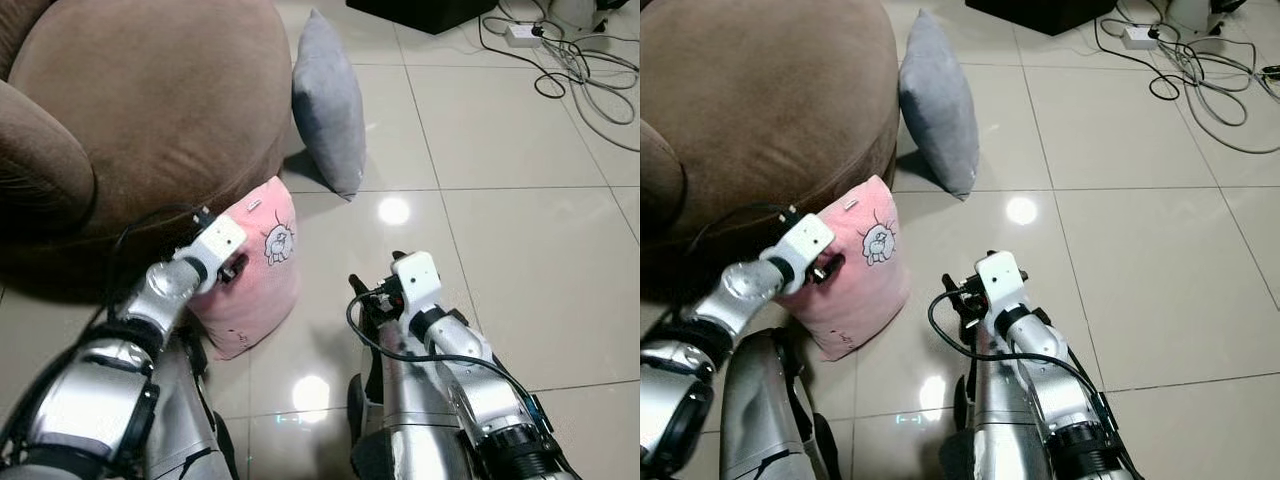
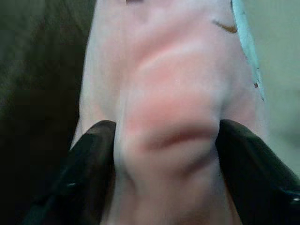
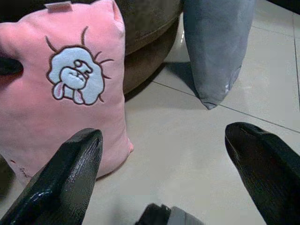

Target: Move the pillow to the sofa from floor

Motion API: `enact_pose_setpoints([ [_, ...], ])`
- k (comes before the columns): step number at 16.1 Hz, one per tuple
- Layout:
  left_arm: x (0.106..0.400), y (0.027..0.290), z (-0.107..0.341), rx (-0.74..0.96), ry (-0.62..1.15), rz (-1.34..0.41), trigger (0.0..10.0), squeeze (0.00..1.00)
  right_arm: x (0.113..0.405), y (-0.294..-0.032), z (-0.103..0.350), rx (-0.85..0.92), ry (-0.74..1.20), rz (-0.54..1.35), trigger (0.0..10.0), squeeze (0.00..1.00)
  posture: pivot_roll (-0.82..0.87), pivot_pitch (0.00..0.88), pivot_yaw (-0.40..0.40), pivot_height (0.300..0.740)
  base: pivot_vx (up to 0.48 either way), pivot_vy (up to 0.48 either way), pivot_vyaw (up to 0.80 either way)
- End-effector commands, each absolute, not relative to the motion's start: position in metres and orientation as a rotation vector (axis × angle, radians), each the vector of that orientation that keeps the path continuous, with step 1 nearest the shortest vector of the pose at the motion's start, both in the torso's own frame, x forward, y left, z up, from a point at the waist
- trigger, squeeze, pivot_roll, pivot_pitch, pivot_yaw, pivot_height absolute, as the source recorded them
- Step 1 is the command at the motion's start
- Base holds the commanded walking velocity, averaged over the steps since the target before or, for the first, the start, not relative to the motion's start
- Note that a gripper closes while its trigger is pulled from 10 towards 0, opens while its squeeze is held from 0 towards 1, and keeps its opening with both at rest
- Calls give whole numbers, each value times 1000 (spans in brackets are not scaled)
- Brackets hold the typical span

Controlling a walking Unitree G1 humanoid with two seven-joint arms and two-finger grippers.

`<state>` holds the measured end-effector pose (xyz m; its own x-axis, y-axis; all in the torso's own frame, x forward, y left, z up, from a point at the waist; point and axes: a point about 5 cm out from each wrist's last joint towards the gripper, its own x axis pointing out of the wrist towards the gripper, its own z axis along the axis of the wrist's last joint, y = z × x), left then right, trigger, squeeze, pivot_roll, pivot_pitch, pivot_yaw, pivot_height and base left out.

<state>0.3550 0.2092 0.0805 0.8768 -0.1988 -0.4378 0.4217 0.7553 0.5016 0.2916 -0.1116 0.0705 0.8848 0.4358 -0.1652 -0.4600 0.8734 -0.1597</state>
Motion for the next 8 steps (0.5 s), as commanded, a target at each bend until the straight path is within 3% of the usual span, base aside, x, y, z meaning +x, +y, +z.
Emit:
enact_pose_setpoints([
  [1,344,211,62,578,448,-323,0,0,288,-117,67,-198,149,461,10000,0,-139,286,-132,472,0,0,0],
  [3,338,204,50,394,465,-249,0,0,286,-120,67,-207,155,461,10000,0,-152,289,-147,472,0,0,0],
  [8,334,186,43,271,408,-248,0,0,284,-123,68,-219,165,468,10000,0,-155,299,-165,472,0,0,0],
])
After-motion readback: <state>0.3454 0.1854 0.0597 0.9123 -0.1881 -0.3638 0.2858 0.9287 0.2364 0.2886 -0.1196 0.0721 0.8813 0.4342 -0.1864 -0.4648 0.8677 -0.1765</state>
